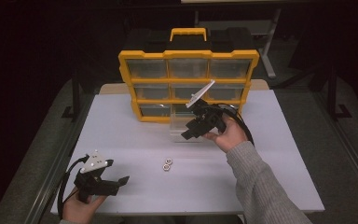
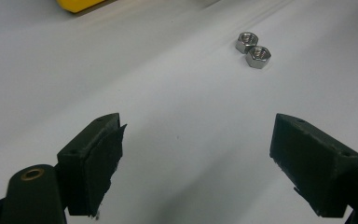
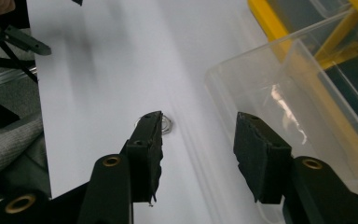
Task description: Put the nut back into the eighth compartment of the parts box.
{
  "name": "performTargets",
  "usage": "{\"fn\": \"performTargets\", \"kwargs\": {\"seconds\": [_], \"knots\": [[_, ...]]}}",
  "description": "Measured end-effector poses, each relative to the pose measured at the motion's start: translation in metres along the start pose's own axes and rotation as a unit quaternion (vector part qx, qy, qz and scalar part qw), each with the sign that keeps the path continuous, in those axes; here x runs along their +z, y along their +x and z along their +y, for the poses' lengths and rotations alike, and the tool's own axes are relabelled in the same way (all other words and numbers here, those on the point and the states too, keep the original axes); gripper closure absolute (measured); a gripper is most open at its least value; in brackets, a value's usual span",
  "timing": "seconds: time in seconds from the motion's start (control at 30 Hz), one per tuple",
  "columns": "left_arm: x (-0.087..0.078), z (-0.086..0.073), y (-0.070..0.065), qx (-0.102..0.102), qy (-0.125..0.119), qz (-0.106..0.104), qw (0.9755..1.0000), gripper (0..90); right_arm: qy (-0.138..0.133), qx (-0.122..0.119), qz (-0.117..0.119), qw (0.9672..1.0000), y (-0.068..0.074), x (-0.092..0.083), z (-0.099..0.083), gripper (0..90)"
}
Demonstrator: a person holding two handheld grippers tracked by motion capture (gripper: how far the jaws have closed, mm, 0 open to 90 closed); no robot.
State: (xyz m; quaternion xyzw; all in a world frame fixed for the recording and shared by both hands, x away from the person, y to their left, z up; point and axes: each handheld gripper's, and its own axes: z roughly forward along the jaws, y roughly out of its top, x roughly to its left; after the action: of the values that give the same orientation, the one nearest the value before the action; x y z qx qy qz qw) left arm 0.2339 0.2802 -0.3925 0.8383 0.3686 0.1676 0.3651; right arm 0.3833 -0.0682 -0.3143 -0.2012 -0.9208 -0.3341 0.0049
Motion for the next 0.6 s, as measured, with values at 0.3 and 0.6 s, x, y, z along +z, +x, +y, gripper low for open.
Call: {"fn": "performTargets", "kwargs": {"seconds": [0.3, 0.6], "knots": [[0.000, 0.000, 0.000, 0.001, 0.000, 0.001, 1.0000, 16.1, -0.007, -0.020, 0.011, 0.9997, 0.019, 0.003, -0.001, 47.3], [0.000, 0.000, 0.000, 0.001, -0.001, 0.001, 1.0000, 16.2, 0.001, -0.030, 0.021, 0.9993, 0.029, 0.014, -0.005, 44.9]]}}
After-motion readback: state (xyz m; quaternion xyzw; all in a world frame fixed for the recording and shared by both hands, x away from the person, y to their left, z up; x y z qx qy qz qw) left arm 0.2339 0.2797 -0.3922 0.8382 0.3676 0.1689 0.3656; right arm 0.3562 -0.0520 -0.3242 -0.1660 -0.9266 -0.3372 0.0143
